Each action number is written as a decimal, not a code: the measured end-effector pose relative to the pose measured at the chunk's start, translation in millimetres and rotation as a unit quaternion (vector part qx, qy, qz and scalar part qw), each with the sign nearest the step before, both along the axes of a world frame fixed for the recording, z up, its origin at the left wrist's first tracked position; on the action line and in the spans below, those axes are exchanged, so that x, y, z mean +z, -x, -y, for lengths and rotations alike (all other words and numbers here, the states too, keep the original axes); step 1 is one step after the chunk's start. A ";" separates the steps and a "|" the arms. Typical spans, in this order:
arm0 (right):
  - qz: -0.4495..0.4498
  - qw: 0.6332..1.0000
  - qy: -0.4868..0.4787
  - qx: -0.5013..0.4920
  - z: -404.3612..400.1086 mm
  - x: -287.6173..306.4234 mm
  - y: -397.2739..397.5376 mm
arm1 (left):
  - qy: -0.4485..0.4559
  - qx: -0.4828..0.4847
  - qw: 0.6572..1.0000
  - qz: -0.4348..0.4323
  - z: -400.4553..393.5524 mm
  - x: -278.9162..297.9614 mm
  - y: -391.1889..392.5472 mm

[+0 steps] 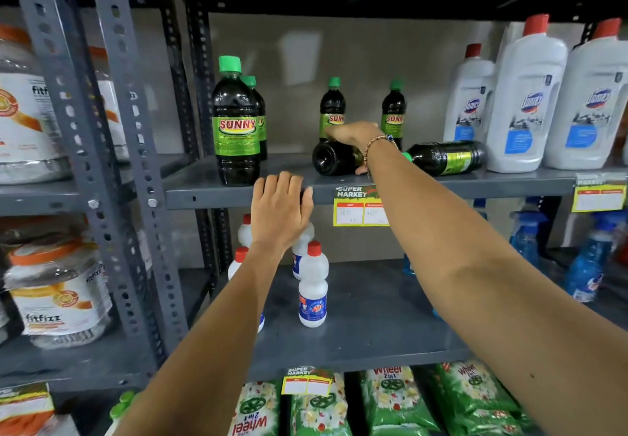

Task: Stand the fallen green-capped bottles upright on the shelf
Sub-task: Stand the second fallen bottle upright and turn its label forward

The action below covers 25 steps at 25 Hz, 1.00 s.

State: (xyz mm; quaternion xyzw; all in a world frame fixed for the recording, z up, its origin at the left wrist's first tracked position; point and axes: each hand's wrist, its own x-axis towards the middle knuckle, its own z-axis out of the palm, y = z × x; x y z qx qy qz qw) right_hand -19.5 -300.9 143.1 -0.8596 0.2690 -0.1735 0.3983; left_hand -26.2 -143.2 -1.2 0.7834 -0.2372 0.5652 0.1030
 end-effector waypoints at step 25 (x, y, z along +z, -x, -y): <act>0.148 0.967 -0.034 0.202 20.0 -35.4 57.0 | 0.024 0.018 0.997 -0.065 9.8 8.3 8.9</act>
